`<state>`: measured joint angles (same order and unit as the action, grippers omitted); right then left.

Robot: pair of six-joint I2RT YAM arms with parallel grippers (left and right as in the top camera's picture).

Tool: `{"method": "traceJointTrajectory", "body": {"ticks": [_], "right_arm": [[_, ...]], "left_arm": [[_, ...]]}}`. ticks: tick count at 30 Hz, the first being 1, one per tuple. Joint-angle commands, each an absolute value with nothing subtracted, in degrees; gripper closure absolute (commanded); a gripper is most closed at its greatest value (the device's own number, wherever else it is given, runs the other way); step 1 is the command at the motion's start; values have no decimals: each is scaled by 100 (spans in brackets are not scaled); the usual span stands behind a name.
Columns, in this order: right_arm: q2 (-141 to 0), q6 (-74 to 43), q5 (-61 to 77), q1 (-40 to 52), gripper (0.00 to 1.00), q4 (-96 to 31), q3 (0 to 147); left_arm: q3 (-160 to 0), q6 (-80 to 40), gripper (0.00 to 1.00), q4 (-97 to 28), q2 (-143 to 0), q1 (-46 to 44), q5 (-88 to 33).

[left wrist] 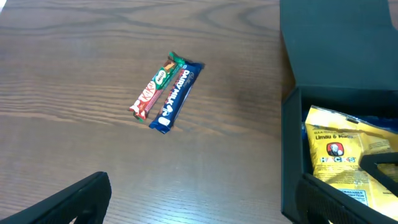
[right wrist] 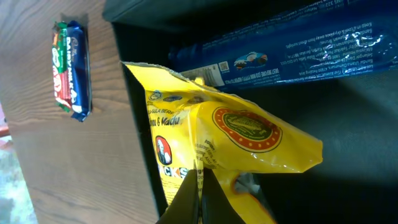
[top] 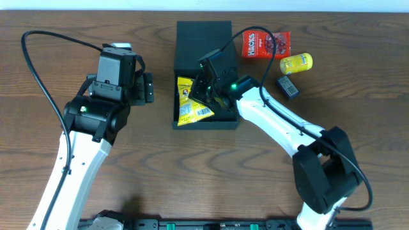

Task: Pack container
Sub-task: 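Carry the yellow bag with the right gripper into the box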

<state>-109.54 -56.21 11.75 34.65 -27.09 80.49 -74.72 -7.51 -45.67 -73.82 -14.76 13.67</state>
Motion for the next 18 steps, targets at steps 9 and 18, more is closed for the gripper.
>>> {"method": "traceJointTrajectory", "body": {"ticks": [9,18], "right_arm": [[-11319,-5636,1367,3592,63,-2628,8012],[-11089,-4324,1761,3262,1,-2563,8285]], "left_arm": [[-7518,-797,5,-4574,-7323,-1448,1345],[-7518,-794,5,-4563,-7323,-1448,1345]]}}
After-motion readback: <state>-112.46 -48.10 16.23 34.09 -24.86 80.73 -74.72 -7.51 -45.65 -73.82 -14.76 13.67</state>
